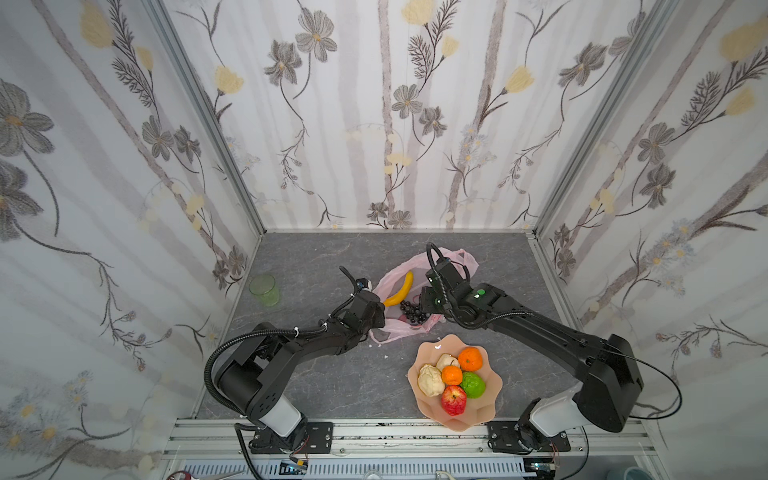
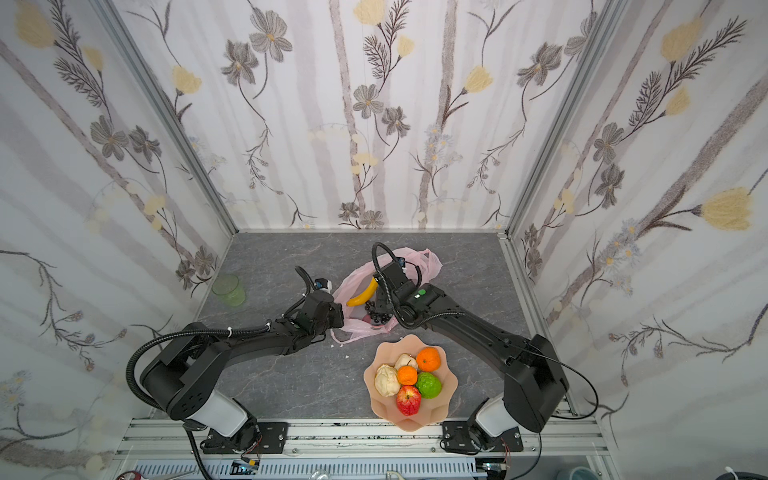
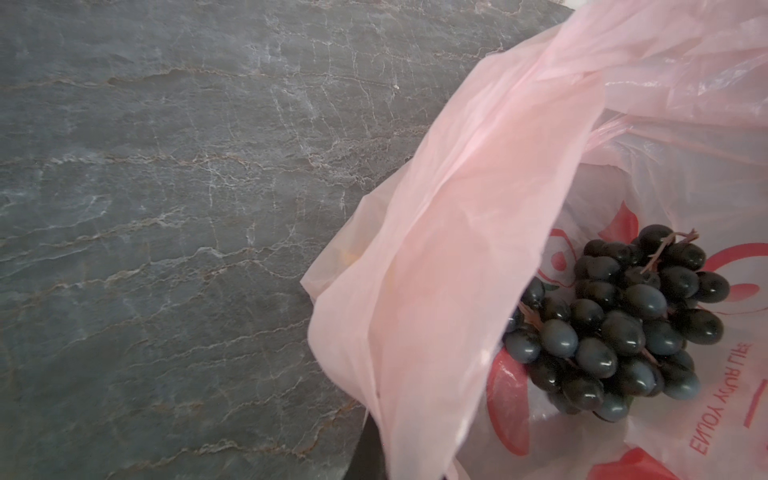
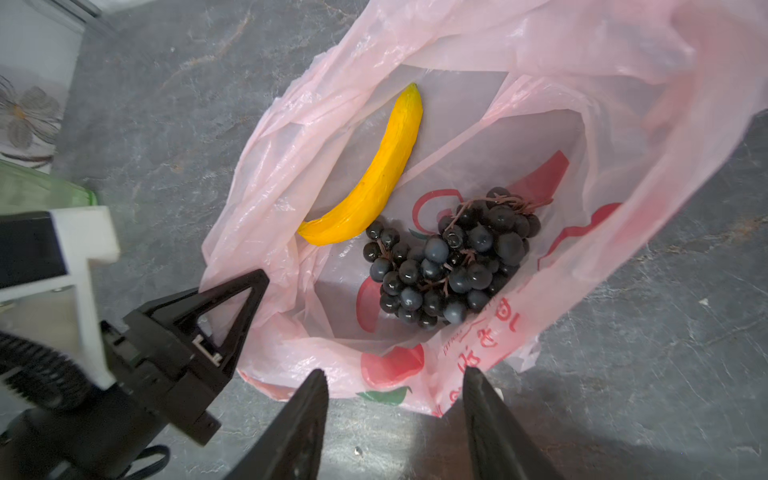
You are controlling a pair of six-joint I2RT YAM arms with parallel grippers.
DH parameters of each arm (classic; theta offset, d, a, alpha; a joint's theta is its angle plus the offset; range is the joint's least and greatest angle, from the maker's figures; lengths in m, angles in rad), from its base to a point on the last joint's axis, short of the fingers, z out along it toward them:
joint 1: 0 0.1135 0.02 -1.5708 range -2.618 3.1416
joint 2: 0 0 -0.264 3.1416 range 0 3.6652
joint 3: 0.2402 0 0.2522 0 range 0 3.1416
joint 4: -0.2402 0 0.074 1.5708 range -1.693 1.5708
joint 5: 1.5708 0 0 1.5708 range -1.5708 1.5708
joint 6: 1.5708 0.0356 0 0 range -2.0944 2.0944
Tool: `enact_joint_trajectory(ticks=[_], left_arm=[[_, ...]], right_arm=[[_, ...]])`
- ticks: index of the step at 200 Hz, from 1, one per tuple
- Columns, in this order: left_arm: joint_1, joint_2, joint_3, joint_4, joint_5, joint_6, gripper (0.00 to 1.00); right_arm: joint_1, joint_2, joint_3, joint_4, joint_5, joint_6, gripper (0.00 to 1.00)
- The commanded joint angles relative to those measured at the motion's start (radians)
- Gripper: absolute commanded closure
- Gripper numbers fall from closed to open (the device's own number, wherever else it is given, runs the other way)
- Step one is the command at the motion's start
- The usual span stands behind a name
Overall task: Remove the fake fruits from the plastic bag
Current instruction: 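Reach the right gripper into the bag toward the yellow banana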
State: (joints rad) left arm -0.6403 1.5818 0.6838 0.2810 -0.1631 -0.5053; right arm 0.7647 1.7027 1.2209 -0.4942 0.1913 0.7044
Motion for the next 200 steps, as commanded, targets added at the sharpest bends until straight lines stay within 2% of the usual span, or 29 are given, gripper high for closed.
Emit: enact_joint_trajectory(ticks=[1,91,138,200], left_arm=[[0.003,-0.006,-0.003,0.007,0.003,-0.005,0.93],[0.008,0.000,0.000,0.007,0.013,-0.006,0.93],[0.008,0.000,-0.001,0.007,0.012,-0.005,0.93],[0.008,-0.001,0.000,0.007,0.020,-0.008,0.93]], right_arm=[[-0.011,0.088,0.045,0.065,-0.008,-0.026,0.46],[-0.076,0.367,0.188,0.184,-0.138,-0.012,0.46],[-0.092,0.486,0.286,0.173,-0.146,-0.007,0.46],[-0.098,0.589,0.388,0.147,-0.144,0.002,0.40]])
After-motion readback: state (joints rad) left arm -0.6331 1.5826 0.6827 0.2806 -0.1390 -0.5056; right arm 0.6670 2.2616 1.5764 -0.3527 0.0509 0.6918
